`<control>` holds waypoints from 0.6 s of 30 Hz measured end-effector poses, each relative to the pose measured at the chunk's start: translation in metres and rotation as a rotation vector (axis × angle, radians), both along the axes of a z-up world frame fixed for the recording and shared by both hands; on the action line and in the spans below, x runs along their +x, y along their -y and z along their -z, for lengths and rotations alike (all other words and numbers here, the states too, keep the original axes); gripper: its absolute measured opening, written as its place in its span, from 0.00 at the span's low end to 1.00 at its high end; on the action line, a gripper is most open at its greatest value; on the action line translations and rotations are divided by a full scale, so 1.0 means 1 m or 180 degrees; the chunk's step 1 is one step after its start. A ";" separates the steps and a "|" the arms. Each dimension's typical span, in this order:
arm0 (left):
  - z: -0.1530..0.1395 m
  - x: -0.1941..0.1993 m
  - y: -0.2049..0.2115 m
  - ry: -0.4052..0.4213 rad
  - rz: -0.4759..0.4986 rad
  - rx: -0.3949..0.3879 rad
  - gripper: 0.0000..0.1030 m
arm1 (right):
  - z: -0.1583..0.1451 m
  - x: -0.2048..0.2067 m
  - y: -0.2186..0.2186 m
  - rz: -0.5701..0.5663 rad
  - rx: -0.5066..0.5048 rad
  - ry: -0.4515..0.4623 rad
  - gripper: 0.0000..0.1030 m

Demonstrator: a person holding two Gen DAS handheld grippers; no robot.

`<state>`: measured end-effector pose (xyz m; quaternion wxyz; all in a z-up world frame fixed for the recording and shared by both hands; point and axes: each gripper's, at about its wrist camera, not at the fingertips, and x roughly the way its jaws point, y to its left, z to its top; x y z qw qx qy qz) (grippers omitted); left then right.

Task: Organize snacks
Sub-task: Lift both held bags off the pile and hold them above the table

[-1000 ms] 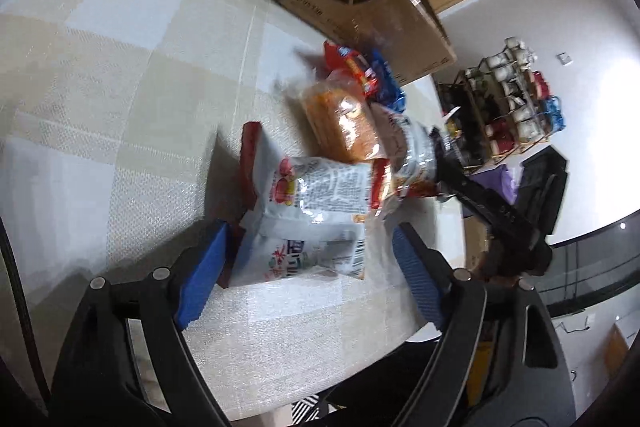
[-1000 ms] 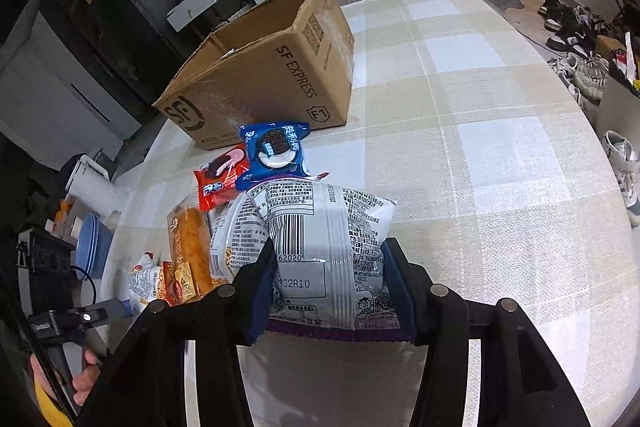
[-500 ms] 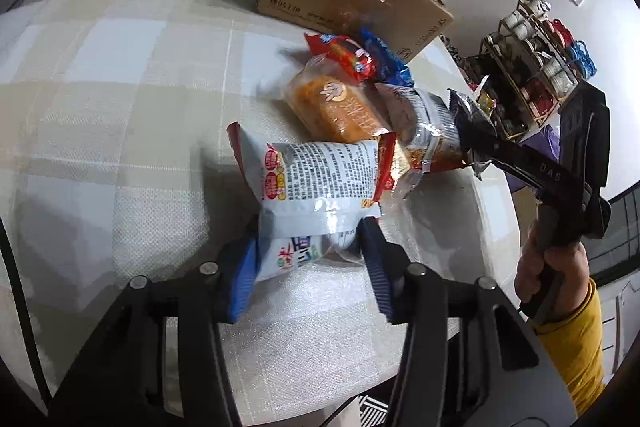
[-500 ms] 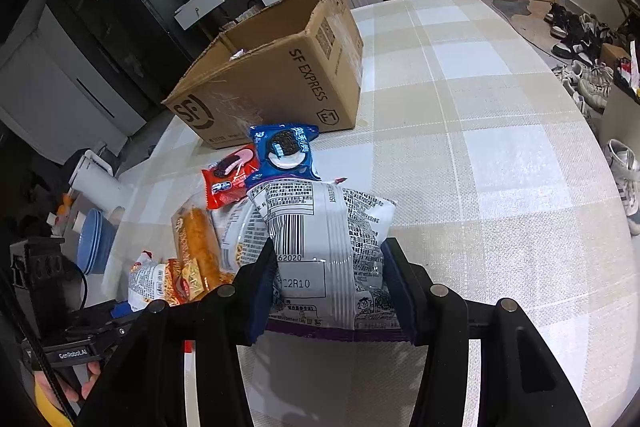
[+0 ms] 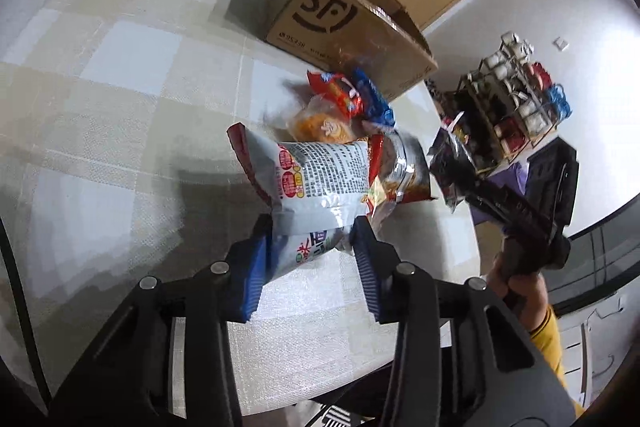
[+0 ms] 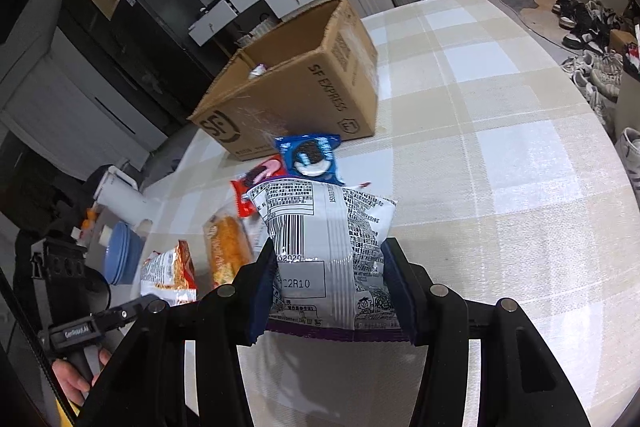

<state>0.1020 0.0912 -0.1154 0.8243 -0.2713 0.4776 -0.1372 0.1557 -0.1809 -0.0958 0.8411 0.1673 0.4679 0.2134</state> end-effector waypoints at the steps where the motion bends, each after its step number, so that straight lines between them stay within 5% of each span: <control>1: 0.001 0.000 -0.002 -0.0007 -0.0023 -0.0007 0.36 | 0.000 0.000 -0.002 -0.0010 -0.0009 0.0007 0.50; 15: 0.017 0.007 -0.007 -0.0207 -0.0090 -0.0095 0.34 | 0.003 0.000 -0.010 -0.0075 -0.0046 -0.0019 0.50; 18: 0.030 0.013 -0.008 -0.0362 -0.0168 -0.0209 0.58 | 0.002 -0.001 -0.011 -0.0081 -0.0043 -0.0010 0.50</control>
